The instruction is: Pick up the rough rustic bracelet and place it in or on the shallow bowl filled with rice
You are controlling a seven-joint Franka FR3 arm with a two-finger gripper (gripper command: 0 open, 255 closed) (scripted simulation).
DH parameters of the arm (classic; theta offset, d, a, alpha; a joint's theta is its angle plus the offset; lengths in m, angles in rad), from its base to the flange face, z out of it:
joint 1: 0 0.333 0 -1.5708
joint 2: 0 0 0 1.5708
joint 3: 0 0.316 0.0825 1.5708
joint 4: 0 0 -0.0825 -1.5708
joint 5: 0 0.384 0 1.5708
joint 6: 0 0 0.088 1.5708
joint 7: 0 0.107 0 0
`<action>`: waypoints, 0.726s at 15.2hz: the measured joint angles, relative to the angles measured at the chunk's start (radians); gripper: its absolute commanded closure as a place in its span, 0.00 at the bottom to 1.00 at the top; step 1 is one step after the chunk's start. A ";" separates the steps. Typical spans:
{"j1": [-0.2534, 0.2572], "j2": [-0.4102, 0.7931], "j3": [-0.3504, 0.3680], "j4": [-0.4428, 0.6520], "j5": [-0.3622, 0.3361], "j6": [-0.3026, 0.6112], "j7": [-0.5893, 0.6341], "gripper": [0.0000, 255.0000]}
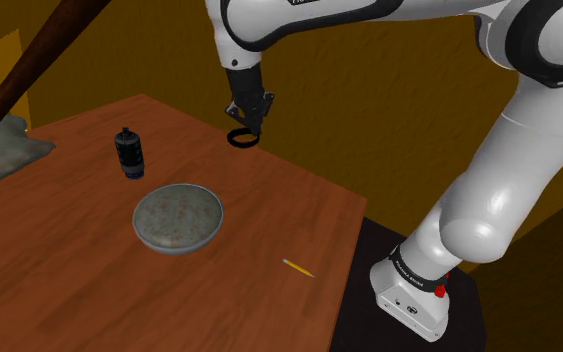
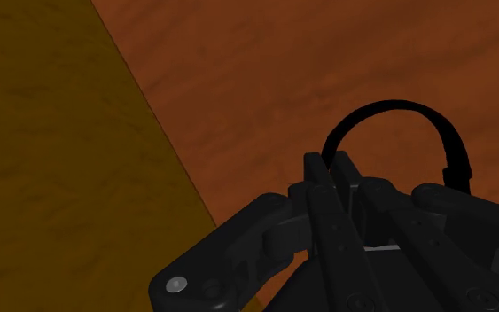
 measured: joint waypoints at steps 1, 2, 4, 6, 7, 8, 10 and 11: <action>0.016 0.014 0.012 0.015 0.003 -0.006 0.027 1.00; 0.028 0.017 0.021 0.020 0.007 -0.010 0.047 1.00; 0.051 0.025 0.038 0.034 0.014 -0.022 0.084 1.00; 0.081 0.043 0.059 0.055 0.020 -0.031 0.133 1.00; 0.097 0.058 0.069 0.072 0.022 -0.038 0.158 1.00; 0.108 0.057 0.078 0.062 0.026 -0.030 0.178 1.00; 0.142 0.089 0.097 0.108 0.027 -0.051 0.227 1.00; 0.155 0.102 0.105 0.125 0.027 -0.058 0.248 1.00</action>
